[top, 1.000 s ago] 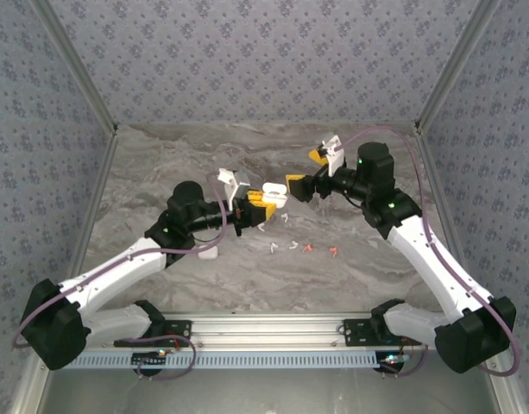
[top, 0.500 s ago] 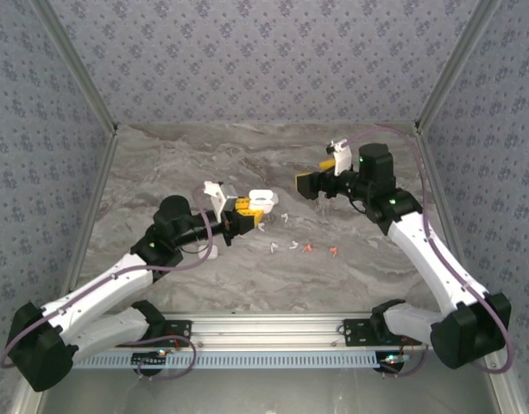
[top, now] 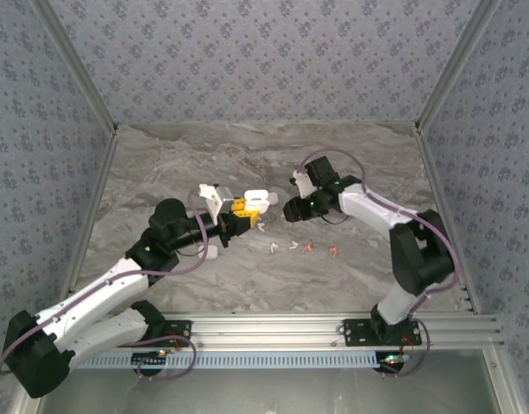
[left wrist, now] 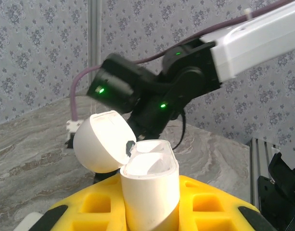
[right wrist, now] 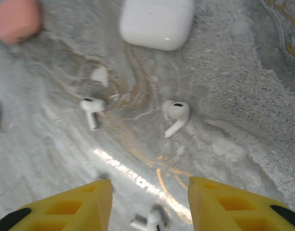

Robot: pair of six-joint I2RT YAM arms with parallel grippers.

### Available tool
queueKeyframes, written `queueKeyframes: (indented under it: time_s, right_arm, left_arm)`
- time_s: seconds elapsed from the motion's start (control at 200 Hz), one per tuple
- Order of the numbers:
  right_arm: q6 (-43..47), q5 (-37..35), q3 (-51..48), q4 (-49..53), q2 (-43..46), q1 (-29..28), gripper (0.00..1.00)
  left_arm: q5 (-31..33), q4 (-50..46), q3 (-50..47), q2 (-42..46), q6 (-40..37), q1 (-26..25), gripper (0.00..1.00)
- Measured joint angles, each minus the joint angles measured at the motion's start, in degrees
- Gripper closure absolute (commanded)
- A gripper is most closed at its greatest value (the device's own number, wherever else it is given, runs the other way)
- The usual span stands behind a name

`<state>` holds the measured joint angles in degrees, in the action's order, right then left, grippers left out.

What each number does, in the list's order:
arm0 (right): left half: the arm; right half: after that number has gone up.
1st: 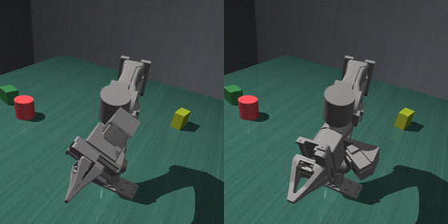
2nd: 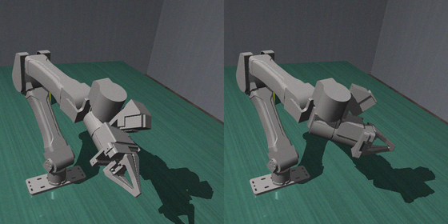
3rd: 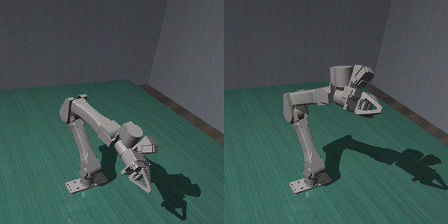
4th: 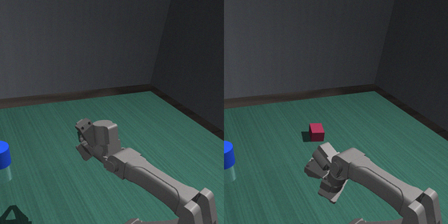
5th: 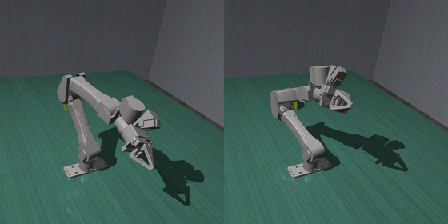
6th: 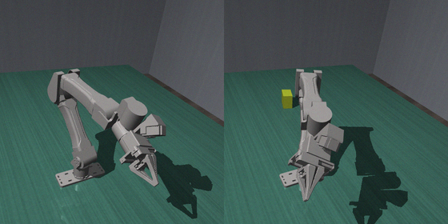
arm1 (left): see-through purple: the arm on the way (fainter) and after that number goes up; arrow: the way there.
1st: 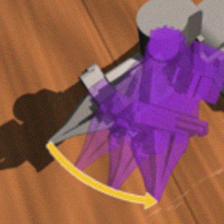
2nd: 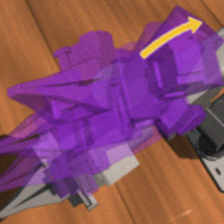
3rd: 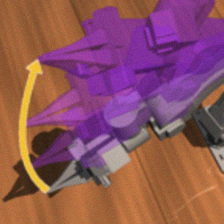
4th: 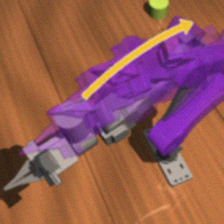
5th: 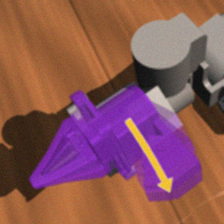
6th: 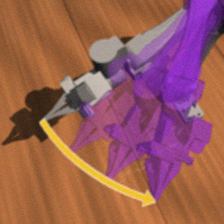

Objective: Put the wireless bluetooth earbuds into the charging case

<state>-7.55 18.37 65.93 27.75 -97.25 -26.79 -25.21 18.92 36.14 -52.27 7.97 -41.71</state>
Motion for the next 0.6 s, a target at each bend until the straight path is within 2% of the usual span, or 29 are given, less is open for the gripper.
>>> queueKeyframes:
  time_s: [0.26,0.6]
  right_arm:
    - [-0.63,-3.41,8.28,2.36,-10.16,-0.66,0.60]
    - [-0.70,-4.11,11.26,3.34,-16.87,-1.40,0.64]
  left_arm:
    - [0.04,-1.22,0.00,0.00,0.00,0.00,1.00]
    - [0.98,-2.34,0.00,1.09,-0.04,0.00,1.00]
